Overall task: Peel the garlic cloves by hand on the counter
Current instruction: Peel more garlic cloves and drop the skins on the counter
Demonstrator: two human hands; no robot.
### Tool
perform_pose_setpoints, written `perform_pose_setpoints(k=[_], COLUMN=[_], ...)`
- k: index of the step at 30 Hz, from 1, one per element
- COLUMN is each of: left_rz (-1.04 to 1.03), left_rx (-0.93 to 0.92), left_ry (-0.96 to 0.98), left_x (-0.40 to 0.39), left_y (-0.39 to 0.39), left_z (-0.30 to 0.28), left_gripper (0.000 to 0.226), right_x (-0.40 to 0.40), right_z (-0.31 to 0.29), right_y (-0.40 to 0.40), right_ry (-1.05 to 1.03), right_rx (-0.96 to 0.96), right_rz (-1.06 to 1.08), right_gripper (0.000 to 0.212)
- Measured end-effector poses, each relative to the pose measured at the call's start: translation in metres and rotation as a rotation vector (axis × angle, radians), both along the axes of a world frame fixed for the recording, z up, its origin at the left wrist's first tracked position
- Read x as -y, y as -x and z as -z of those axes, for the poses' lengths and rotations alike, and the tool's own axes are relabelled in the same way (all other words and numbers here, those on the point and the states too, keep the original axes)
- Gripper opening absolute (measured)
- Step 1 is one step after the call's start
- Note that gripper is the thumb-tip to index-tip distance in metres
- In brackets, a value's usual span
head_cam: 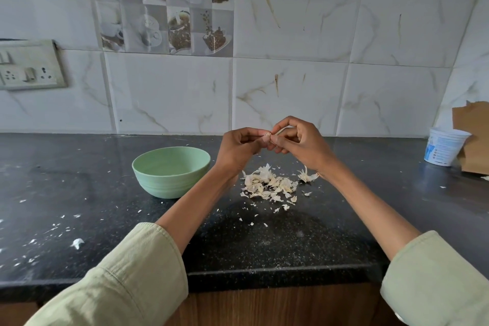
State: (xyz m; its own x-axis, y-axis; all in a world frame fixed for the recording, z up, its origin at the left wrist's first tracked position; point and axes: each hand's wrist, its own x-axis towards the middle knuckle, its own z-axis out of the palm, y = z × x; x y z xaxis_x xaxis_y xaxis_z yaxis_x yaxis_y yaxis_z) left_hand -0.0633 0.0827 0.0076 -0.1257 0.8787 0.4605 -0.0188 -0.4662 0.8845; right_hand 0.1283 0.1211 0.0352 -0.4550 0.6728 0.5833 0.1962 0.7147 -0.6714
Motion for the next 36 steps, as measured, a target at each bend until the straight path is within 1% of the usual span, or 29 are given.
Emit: perform_pose_setpoints(k=[3, 6, 8, 12, 17, 20, 24, 29, 36], left_rz=[0.026, 0.030, 0.044, 0.069, 0.052, 0.042, 0.037, 0.012, -0.025], left_rx=[0.045, 0.068, 0.083, 0.099, 0.067, -0.002, -0.024, -0.069, -0.123], left_ry=[0.025, 0.037, 0.050, 0.050, 0.030, 0.003, -0.008, -0.057, -0.094], left_x=[0.001, 0.000, 0.000, 0.000, 0.001, 0.001, 0.003, 0.007, 0.009], left_y=[-0.002, -0.002, -0.001, -0.001, 0.001, 0.001, 0.001, 0.000, -0.001], left_z=[-0.001, -0.002, -0.002, -0.002, -0.002, -0.002, -0.002, -0.005, -0.009], left_gripper=[0.018, 0.017, 0.019, 0.030, 0.032, 0.030, 0.028, 0.016, 0.016], right_x=[0.000, 0.003, 0.004, 0.004, 0.006, 0.007, 0.009, 0.011, 0.009], right_z=[0.000, -0.002, -0.004, -0.006, -0.008, -0.008, -0.009, -0.010, -0.008], right_y=[0.001, 0.001, 0.001, -0.001, -0.002, -0.002, -0.002, -0.003, -0.001], right_ry=[-0.238, -0.326, -0.328, -0.300, -0.288, -0.313, -0.323, -0.301, -0.263], right_rx=[0.035, 0.027, 0.021, 0.001, -0.022, 0.018, 0.037, 0.037, 0.009], right_rz=[0.128, 0.170, 0.160, 0.123, 0.120, 0.138, 0.138, 0.105, 0.057], right_gripper=[0.014, 0.013, 0.011, 0.008, 0.010, 0.009, 0.011, 0.011, 0.011])
